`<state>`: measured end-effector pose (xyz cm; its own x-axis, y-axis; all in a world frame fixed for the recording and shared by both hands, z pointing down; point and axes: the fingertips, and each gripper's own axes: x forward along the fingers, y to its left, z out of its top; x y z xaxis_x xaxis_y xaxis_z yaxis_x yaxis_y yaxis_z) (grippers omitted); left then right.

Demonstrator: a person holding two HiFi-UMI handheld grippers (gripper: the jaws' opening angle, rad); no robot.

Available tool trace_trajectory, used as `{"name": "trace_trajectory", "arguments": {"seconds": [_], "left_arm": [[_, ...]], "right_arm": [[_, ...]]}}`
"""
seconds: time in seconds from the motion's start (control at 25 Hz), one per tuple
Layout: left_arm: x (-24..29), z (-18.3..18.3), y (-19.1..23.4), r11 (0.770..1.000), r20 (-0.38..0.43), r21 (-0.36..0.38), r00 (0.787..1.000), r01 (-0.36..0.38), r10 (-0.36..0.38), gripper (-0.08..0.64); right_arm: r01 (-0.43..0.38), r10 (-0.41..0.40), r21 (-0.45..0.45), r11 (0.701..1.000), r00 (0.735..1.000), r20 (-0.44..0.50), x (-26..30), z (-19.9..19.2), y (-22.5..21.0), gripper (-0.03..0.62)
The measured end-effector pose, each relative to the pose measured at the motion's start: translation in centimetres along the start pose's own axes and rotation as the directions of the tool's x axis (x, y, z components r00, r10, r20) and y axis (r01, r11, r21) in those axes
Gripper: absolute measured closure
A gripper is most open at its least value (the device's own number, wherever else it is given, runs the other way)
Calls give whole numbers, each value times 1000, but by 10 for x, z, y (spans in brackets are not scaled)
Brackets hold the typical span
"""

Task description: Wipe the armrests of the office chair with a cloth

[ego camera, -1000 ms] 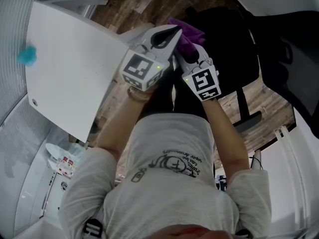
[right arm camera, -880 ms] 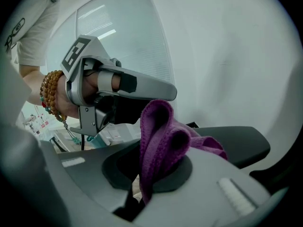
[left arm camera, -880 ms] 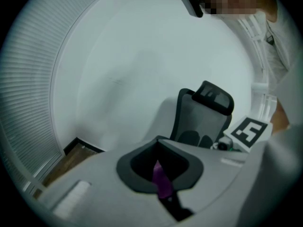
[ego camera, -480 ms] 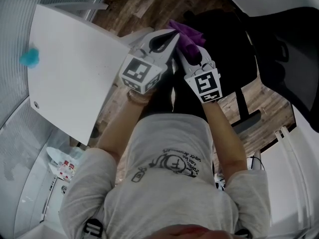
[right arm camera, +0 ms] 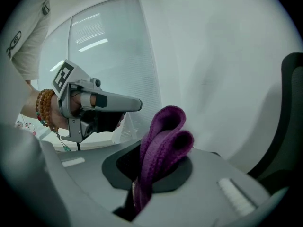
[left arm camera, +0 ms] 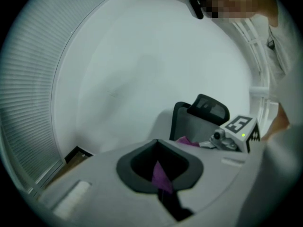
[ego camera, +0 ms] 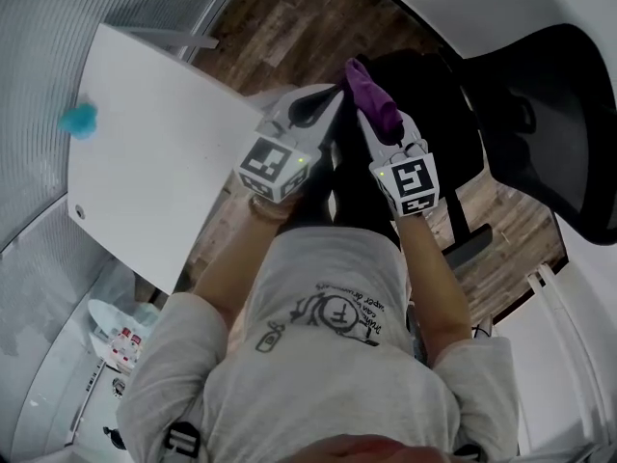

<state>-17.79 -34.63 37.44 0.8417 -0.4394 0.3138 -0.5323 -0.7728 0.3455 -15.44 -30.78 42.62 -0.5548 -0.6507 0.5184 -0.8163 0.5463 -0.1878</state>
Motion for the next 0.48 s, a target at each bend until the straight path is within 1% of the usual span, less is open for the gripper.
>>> {"name": "trace_trajectory", "arguments": {"seconds": [0.12,0.24,0.48], "left_arm": [[-12,26,-11,1000,25,8,1000,9,-9,560],[-24,50,-24,999,52,1,998,32,-32,560],[-56,93,-52,998,87,19,995,56,-57,560]], "right_arm": [[18,-18,-14,1000,999,36,-19,29,1,566],[30,-28,-28,999,997,73,-38,58,5,566],[36,-32,-26,999,989,147,-80,115,25,566]]}}
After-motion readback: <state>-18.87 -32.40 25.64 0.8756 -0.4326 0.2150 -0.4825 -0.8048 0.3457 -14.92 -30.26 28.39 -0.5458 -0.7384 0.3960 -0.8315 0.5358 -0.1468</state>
